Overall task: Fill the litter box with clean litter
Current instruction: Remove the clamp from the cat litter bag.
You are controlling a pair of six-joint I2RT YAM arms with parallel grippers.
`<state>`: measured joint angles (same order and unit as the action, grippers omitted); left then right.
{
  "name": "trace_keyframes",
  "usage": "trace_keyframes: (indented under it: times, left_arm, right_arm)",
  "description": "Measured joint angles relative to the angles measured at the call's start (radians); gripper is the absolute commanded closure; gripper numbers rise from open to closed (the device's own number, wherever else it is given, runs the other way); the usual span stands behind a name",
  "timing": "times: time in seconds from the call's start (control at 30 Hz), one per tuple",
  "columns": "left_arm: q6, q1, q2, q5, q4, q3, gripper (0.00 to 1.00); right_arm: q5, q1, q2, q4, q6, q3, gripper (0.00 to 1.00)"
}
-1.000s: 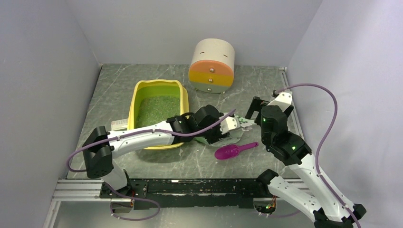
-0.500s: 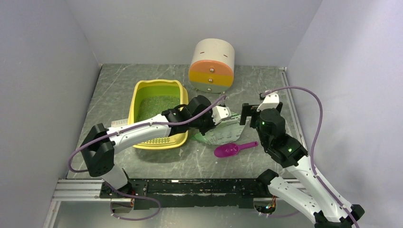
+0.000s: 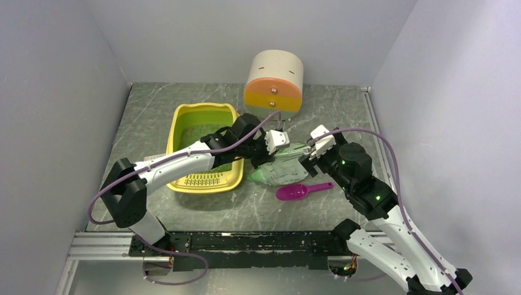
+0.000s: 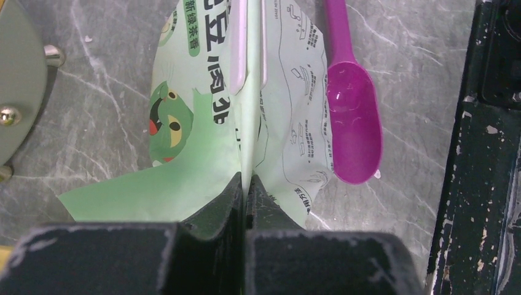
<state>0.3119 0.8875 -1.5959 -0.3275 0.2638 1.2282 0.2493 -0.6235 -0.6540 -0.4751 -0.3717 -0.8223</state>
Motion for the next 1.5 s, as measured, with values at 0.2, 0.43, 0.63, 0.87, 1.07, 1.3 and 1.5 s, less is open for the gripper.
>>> trace_keyframes:
  times: [0.2, 0.43, 0.63, 0.87, 1.07, 1.3, 1.5]
  left_arm:
    - [0.039, -0.012, 0.0, -0.048, 0.015, 0.003, 0.95]
    - [0.05, -0.016, 0.0, -0.07, 0.034, 0.011, 0.95]
    - [0.06, -0.028, 0.0, -0.08, 0.043, 0.017, 0.95]
    - [0.062, -0.049, 0.0, -0.106, 0.046, 0.017, 0.95]
    - [0.061, -0.054, 0.0, -0.114, 0.047, 0.017, 0.95]
    - [0.051, -0.084, 0.0, -0.148, 0.045, 0.016, 0.95]
    - [0.051, -0.089, 0.0, -0.169, 0.048, 0.016, 0.95]
  right_arm:
    - [-0.172, 0.0, -0.035, -0.144, -0.17, -0.082, 0.12]
    - [-0.272, 0.0, -0.099, -0.289, -0.339, -0.174, 0.13]
    - [-0.28, 0.051, -0.151, -0.33, -0.455, -0.174, 0.13]
    - [-0.359, 0.15, -0.262, -0.33, -0.532, -0.167, 0.15]
    - [-0.453, 0.209, -0.332, -0.312, -0.577, -0.188, 0.21]
    - [-0.523, 0.262, -0.358, -0.27, -0.62, -0.189, 0.38]
    - [-0.581, 0.271, -0.418, -0.25, -0.657, -0.199, 0.46]
